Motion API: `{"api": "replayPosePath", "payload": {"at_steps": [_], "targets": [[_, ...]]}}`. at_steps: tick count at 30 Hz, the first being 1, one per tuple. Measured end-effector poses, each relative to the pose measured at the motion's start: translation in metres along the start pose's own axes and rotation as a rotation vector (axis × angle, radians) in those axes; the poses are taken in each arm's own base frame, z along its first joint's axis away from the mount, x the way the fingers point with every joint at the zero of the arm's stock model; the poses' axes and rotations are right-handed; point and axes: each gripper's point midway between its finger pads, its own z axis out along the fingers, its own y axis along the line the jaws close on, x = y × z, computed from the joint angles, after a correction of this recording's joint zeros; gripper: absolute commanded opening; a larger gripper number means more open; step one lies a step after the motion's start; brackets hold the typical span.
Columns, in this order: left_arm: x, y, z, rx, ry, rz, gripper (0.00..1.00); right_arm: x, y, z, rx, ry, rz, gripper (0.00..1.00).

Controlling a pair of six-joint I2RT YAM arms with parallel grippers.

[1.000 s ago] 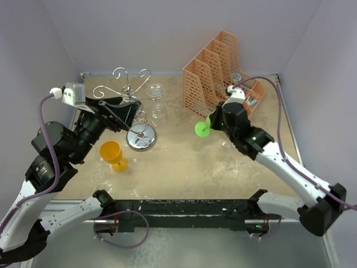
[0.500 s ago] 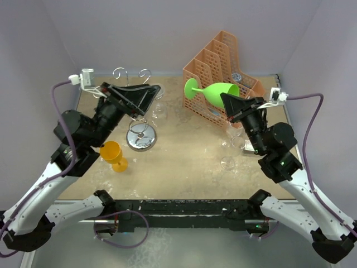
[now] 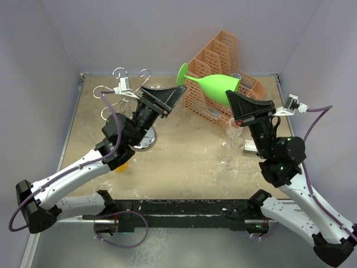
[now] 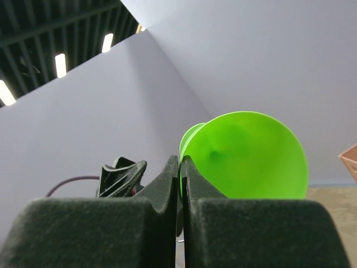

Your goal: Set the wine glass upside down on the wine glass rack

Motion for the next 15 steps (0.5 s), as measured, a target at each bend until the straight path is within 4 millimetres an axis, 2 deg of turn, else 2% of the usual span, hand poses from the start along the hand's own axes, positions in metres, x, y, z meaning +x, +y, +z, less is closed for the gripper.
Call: {"api": "replayPosePath", "payload": {"at_steps": [3,6,9,15], "targets": [[0.004,-0.01,0.001,0.018,-0.034,-0.04,0.73,0.001,0.006,-0.001,-0.034,-0.005,0.053,0.0],[-0.004,-0.016,0.001,0.029,-0.093,-0.064,0.66,0.006,0.008,-0.003,-0.055,0.009,0.091,0.0],[-0.012,-0.013,0.001,0.019,-0.147,-0.089,0.58,0.014,0.012,-0.004,-0.085,0.029,0.138,0.0],[-0.018,0.0,0.003,-0.016,-0.213,-0.126,0.51,0.03,0.014,-0.003,-0.116,0.082,0.195,0.0]]}}
